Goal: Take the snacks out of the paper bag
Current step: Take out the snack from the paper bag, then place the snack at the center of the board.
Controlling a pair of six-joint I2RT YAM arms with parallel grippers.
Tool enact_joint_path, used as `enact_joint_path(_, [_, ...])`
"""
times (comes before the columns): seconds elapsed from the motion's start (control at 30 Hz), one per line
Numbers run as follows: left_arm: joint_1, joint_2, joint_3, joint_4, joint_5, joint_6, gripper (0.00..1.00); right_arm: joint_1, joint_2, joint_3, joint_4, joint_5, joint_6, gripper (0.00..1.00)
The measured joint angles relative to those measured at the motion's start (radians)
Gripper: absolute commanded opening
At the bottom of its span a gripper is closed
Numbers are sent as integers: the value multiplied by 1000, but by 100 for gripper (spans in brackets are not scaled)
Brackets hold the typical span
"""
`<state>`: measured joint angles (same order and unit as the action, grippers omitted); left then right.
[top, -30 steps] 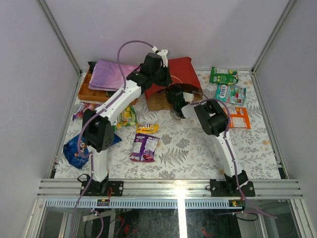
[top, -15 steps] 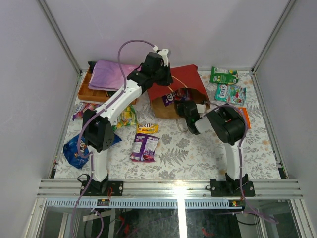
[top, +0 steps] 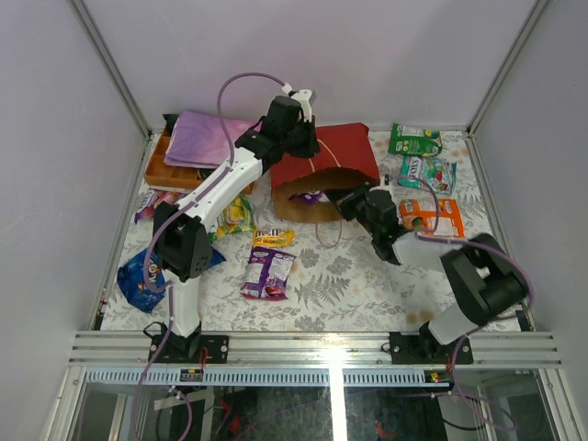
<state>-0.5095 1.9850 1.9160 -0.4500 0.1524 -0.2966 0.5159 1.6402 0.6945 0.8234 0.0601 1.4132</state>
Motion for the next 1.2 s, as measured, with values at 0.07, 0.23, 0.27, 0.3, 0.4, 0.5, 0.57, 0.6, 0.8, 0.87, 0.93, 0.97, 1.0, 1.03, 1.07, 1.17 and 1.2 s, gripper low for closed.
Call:
enact_joint_path(0.07, [0,0,0,0,-5,0,0,5,-104,-68,-35,-9,-25,0])
enact_joint_path(0.23, [0,1,0,0,-24,0,0,8,-397,-242,-168,-35,-92,0])
enact_joint_path(0.27, [1,2,0,0,-27,0,0,8,-452,-258,-213,-47,-113,0])
enact_joint_path(0.3, [1,4,0,0,-29,0,0,8,-506,-272,-256,-60,-138,0])
enact_joint_path(0.4, [4,15,1,-1,-34,0,0,8,-644,-311,-356,-125,-209,0])
enact_joint_path(0.5, [7,26,1,-1,-46,0,0,8,-752,-344,-468,-214,-272,0])
enact_joint_path(0.57, [9,29,0,-2,-55,0,0,8,-808,-363,-551,-277,-309,0])
enact_joint_path(0.6, [12,30,0,-1,-60,0,0,8,-836,-372,-587,-307,-326,0])
enact_joint_path(0.8, [15,30,-4,0,-73,-1,0,9,-938,-418,-763,-370,-383,0])
enact_joint_path(0.87, [18,30,-6,-1,-74,-1,0,9,-937,-429,-773,-373,-384,0])
enact_joint_path(0.93, [18,30,-7,-1,-74,-2,0,9,-915,-430,-769,-373,-386,0])
enact_joint_path(0.97, [18,30,-7,-1,-74,-1,0,9,-893,-430,-762,-373,-388,0])
enact_joint_path(1.0, [19,30,-7,-1,-74,0,0,9,-867,-430,-756,-373,-391,0])
enact_joint_path(1.03, [19,30,-7,-1,-74,1,0,9,-841,-430,-752,-373,-393,0])
enact_joint_path(1.07, [19,30,-7,-3,-74,3,0,8,-807,-430,-747,-373,-393,0])
enact_joint_path(1.17, [19,30,-11,-13,-77,14,0,8,-749,-472,-698,-373,-383,0])
enact_joint_path(1.2, [20,29,-16,-14,-79,17,0,8,-745,-492,-689,-374,-378,0])
